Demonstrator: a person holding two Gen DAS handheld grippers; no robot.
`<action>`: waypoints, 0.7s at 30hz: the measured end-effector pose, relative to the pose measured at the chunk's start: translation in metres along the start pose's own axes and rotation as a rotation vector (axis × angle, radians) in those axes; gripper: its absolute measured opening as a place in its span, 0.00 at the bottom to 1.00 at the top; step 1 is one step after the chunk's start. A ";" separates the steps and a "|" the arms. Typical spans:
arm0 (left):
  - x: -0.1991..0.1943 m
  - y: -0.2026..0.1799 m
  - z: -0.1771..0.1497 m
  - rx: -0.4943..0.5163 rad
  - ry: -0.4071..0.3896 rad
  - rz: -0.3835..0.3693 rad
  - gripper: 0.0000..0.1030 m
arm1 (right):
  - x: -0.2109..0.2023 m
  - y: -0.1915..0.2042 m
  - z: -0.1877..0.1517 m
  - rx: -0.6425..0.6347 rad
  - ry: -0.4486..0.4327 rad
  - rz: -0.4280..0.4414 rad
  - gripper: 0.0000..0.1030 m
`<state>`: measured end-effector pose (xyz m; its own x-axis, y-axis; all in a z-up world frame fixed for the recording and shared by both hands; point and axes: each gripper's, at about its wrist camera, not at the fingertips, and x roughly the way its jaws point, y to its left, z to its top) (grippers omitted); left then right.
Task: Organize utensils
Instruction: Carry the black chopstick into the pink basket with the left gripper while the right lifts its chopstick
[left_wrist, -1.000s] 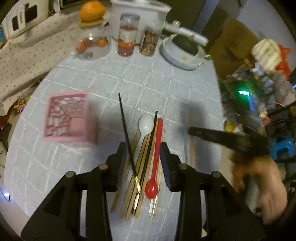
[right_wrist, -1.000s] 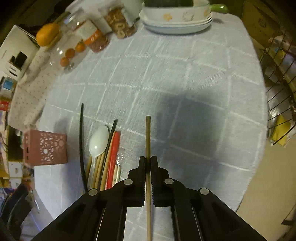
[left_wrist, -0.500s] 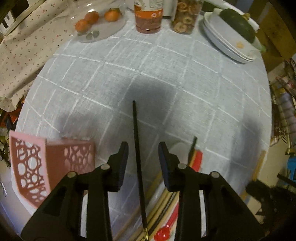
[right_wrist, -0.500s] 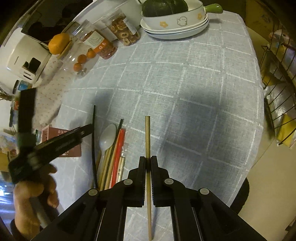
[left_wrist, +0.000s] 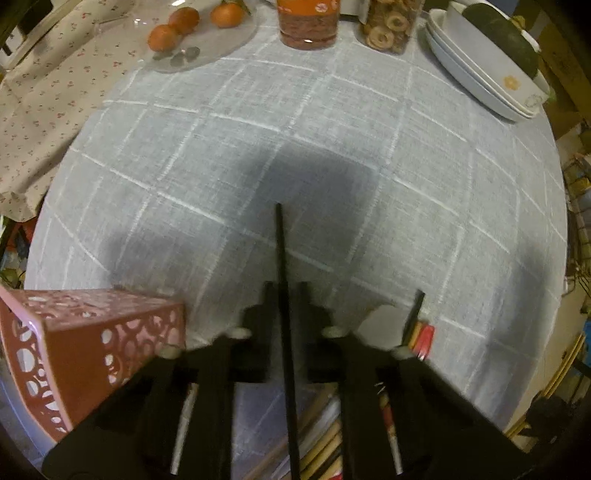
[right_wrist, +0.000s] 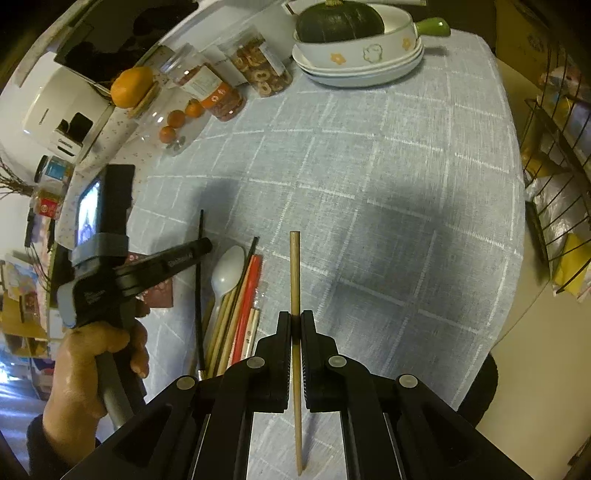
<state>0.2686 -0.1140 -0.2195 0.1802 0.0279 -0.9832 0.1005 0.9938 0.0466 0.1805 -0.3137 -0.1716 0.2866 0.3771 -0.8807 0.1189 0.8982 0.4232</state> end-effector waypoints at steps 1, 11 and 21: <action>-0.001 0.000 -0.002 0.007 0.001 0.006 0.06 | -0.002 0.001 0.000 -0.002 -0.007 -0.001 0.05; -0.076 0.012 -0.046 0.054 -0.192 -0.109 0.06 | -0.035 0.027 -0.017 -0.089 -0.098 -0.028 0.05; -0.173 0.050 -0.116 0.049 -0.446 -0.197 0.06 | -0.085 0.072 -0.046 -0.229 -0.248 -0.026 0.05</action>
<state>0.1293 -0.0565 -0.0679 0.5537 -0.2198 -0.8032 0.2190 0.9690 -0.1142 0.1208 -0.2711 -0.0759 0.5120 0.3122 -0.8003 -0.0791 0.9448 0.3180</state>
